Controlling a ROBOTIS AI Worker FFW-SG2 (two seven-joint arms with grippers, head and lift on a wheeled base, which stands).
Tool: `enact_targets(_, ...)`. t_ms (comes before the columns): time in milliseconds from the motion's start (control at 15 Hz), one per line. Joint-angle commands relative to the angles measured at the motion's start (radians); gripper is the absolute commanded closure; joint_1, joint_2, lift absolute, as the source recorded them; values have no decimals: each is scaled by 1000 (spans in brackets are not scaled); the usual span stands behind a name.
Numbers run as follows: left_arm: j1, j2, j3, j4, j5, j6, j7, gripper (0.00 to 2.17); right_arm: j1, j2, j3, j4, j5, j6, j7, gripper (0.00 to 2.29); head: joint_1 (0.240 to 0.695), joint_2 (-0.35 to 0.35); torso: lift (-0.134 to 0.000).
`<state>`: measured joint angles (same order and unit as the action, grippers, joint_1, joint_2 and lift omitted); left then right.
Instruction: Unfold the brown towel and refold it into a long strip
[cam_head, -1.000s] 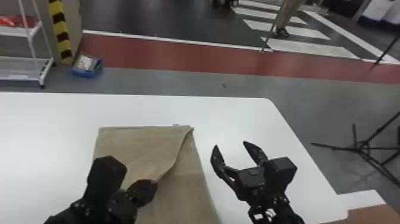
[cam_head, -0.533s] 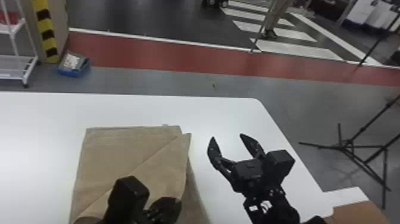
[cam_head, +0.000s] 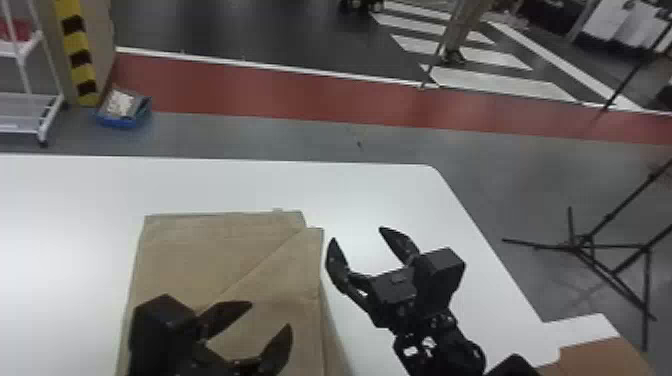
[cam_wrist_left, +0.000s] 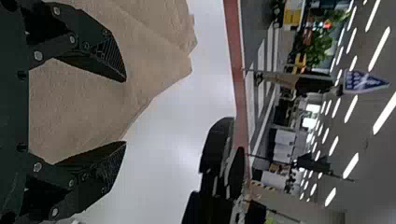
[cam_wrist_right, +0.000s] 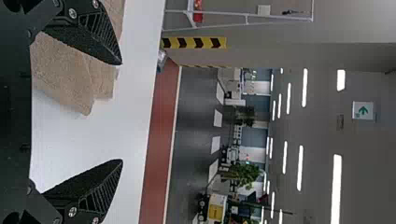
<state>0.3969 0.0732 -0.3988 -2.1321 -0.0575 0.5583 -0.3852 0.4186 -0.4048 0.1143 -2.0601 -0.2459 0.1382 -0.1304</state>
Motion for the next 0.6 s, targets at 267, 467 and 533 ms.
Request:
enact_targets(267, 103, -27, 388, 34, 300, -261, 106, 33, -29, -28, 99, -55, 332, 251, 202, 140, 695, -165, -103)
enact_targets(467, 120, -58, 495, 34, 331, -283, 106, 39, -26, -54, 97, -110, 424, 343, 431, 140, 695, -5, -103)
enact_targets(533, 122, -61, 518, 35, 349, -283, 103, 39, -23, -62, 91, -138, 435, 389, 491, 140, 695, 22, -103)
